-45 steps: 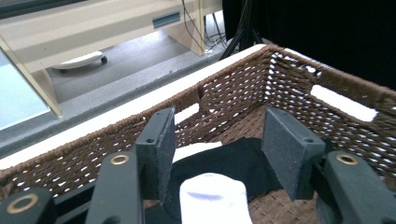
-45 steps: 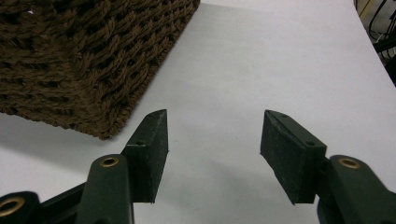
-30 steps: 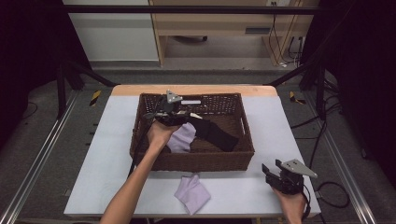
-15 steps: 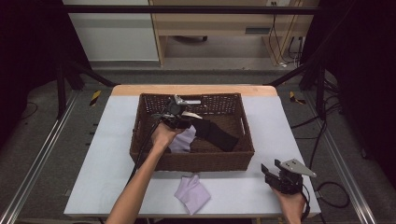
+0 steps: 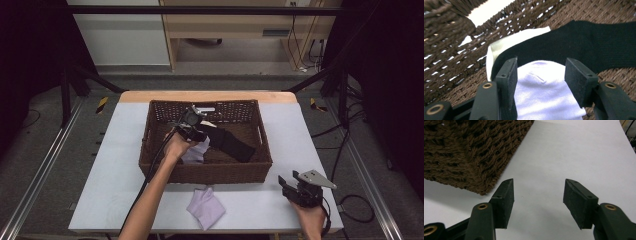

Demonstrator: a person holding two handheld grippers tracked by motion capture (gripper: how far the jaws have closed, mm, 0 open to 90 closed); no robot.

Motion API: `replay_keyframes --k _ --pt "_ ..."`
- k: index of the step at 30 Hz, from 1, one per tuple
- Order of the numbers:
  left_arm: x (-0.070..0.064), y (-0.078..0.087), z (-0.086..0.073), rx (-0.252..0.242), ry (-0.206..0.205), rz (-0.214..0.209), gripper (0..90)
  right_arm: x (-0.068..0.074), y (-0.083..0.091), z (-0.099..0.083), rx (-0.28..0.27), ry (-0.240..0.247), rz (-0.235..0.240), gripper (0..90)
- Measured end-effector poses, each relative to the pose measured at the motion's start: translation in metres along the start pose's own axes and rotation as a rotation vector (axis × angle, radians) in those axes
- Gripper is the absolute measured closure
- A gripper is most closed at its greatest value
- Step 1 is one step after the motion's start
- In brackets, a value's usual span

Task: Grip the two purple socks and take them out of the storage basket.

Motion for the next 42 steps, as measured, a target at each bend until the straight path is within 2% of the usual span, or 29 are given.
replay_keyframes --k 1,2,9,10,13,17,23,24,27,28,30,32,34,35,36,37,38,42 --pt "-0.001 -0.002 -0.001 0.015 -0.012 -0.002 44.1 0.0 0.0 0.0 0.0 0.0 0.0 42.0" --pt "-0.003 -0.005 -0.002 0.03 -0.042 -0.008 45.4 0.0 0.0 0.0 0.002 -0.001 -0.001 42.0" --pt "-0.007 -0.009 -0.005 0.061 -0.067 -0.032 48.4 0.0 0.0 0.0 0.003 -0.004 0.0 42.0" --pt "-0.008 -0.01 -0.005 0.068 -0.082 -0.032 52.3 0.0 0.0 0.0 0.003 -0.006 0.001 42.0" --pt "-0.008 -0.012 -0.008 0.09 -0.091 -0.032 58.2 0.0 0.0 0.0 0.002 -0.006 0.001 42.0" --pt "-0.008 -0.014 -0.009 0.108 -0.082 -0.036 69.3 0.0 0.0 0.0 -0.002 -0.002 -0.002 42.0" --pt "-0.008 -0.013 -0.012 0.141 -0.059 -0.039 79.5 0.0 0.0 0.0 0.002 -0.006 -0.001 42.1" --pt "-0.008 -0.012 -0.012 0.146 -0.048 -0.041 86.1 0.0 0.0 0.0 0.0 -0.005 -0.002 42.2" --pt "-0.007 -0.011 -0.012 0.142 -0.041 -0.037 89.1 -0.001 0.001 0.0 -0.002 -0.003 -0.004 42.2" --pt "-0.006 -0.011 -0.011 0.136 -0.04 -0.032 86.9 -0.001 0.001 -0.001 -0.001 -0.006 -0.002 42.2" --pt "-0.005 -0.012 -0.009 0.115 -0.039 -0.024 68.2 -0.001 0.001 0.0 -0.002 -0.008 -0.003 42.2" --pt "-0.004 -0.013 -0.009 0.115 -0.029 -0.015 52.5 -0.002 0.001 0.0 -0.004 0.0 -0.006 42.1" --pt "0.002 -0.015 -0.013 0.141 -0.019 0.024 49.1 -0.002 0.001 0.0 -0.004 0.0 -0.006 42.1" --pt "0.002 -0.015 -0.013 0.141 -0.019 0.024 48.4 -0.002 0.001 0.0 -0.004 0.0 -0.006 42.1" --pt "0.004 -0.016 -0.015 0.163 0.0 0.03 48.6 -0.002 0.001 0.0 -0.004 0.001 -0.005 42.1" --pt "0.004 -0.016 -0.015 0.163 0.0 0.03 48.6 -0.002 0.001 0.0 -0.004 0.001 -0.006 42.1" --pt "0.004 -0.018 -0.016 0.171 0.017 0.015 48.6 -0.001 0.001 0.0 -0.004 -0.001 -0.004 42.1" --pt "0.0 -0.02 -0.016 0.17 0.007 -0.009 49.2 -0.001 0.001 0.0 -0.003 -0.004 -0.001 42.1"
Point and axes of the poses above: each handheld gripper's, and its own axes: y roughly backward along the jaws, z roughly out of its top, x roughly to its left, the point moved 9 cm from there along -y, roughly forward along the jaws, and after that the axes turned 5 degrees about z, right-handed, at the moved point
